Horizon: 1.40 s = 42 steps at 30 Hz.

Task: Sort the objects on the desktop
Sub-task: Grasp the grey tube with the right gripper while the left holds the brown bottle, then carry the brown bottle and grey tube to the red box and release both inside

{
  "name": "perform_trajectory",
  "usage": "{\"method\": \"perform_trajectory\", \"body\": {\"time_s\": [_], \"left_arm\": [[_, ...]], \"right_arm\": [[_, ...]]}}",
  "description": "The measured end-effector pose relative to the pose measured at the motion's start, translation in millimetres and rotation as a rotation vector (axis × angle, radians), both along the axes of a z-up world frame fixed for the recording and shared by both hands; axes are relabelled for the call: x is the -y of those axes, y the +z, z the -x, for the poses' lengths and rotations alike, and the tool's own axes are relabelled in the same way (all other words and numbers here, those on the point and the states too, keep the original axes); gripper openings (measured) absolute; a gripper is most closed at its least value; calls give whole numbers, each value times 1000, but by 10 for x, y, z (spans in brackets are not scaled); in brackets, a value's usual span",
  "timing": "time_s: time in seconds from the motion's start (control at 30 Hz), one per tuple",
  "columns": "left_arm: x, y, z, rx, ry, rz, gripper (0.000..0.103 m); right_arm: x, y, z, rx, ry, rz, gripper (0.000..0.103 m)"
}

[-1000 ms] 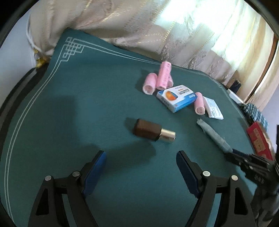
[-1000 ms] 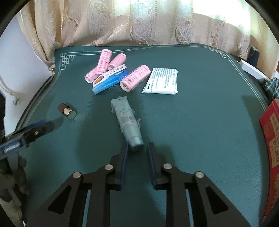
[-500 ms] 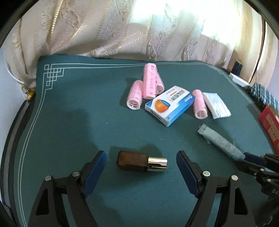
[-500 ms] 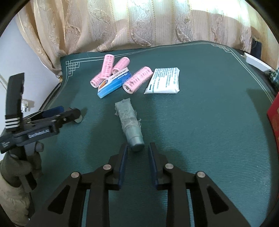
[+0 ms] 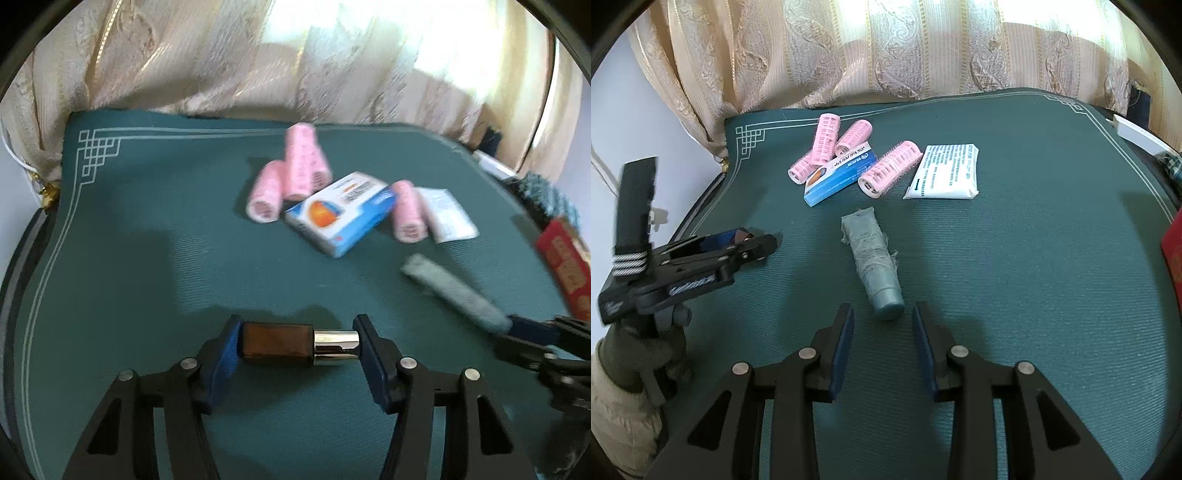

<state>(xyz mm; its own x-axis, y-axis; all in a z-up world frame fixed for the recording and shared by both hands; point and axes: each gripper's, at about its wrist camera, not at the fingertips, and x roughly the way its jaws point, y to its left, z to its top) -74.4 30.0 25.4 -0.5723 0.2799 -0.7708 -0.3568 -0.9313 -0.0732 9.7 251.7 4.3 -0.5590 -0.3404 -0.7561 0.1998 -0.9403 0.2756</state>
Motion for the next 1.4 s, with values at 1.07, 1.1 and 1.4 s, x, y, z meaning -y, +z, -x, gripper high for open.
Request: {"method": "perform_trajectory", "body": {"time_s": [1.07,1.1,1.4], "left_arm": [[-111,31,-182,18,-25,-95,61],[-178,44,-223,18,-38,-93,61],[-673,303,-488,-5,-152,-124,61]], "right_arm": [[-368,367,-285,-98,-63,40,23],[-406,388,-308,-105,-74,44,23],[-871,606,-597,-177,-156,73,23]]}}
